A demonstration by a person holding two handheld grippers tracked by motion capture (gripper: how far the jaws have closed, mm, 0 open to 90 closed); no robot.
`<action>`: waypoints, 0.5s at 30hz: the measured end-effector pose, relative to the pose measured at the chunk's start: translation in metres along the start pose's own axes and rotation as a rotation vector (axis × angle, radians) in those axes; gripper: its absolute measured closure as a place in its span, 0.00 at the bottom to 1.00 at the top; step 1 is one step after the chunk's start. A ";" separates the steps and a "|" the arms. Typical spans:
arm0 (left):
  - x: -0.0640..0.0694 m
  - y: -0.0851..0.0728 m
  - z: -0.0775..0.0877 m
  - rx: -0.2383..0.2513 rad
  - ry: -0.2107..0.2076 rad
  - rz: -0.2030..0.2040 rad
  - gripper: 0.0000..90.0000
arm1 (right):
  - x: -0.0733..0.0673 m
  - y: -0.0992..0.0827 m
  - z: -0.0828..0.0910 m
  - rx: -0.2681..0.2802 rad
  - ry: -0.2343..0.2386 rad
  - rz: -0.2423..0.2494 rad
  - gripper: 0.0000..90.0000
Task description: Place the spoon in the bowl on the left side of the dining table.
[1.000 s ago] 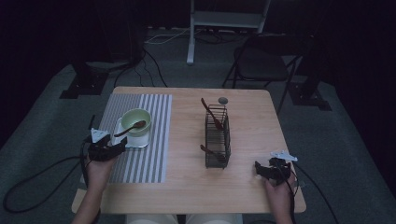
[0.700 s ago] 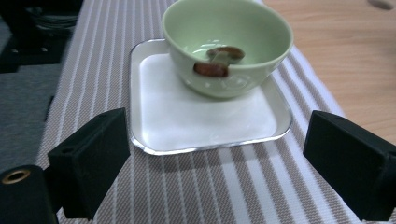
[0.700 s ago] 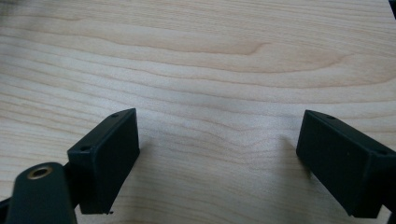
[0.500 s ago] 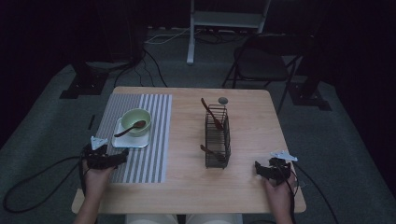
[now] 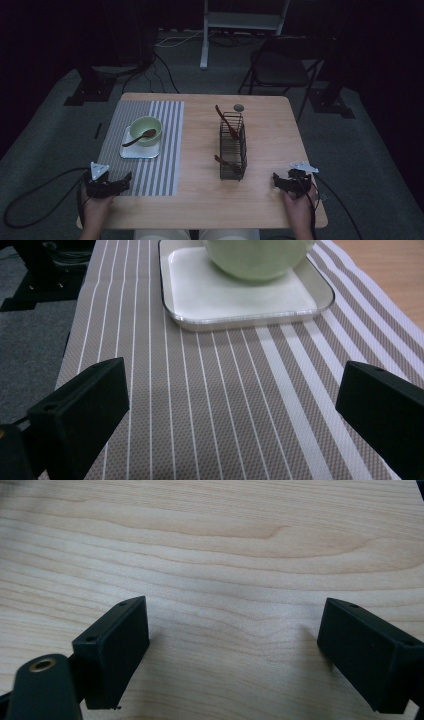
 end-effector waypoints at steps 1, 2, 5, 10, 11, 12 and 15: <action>0.001 -0.003 0.002 -0.002 -0.002 -0.007 0.01 | 0.000 0.000 0.000 0.000 0.000 0.000 0.14; 0.001 -0.004 0.003 -0.003 -0.001 -0.008 0.01 | 0.000 0.000 0.000 0.000 0.000 0.000 0.14; 0.002 -0.010 0.006 -0.014 0.004 -0.016 0.01 | 0.000 0.000 0.000 0.000 0.000 0.000 0.14; 0.001 -0.020 0.012 -0.028 0.002 -0.013 0.01 | 0.000 0.000 0.000 0.000 0.000 0.000 0.14; 0.000 -0.022 0.013 -0.031 0.006 -0.011 0.01 | 0.000 0.000 0.000 0.000 0.000 0.000 0.14; -0.001 -0.023 0.015 -0.025 0.013 -0.007 0.01 | 0.000 0.000 0.000 0.000 0.000 0.000 0.14; -0.004 -0.028 0.019 -0.022 0.012 0.010 0.01 | 0.000 0.000 0.000 0.000 0.000 0.000 0.14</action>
Point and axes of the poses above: each handheld gripper's, and its own axes: z roughly backward along the jaws, y roughly out of its top, x roughly to its right, the point moved 6 cm from there along -z, roughly forward along the jaws, and after that the axes turned 2 degrees about -y, right-handed, at the moved point
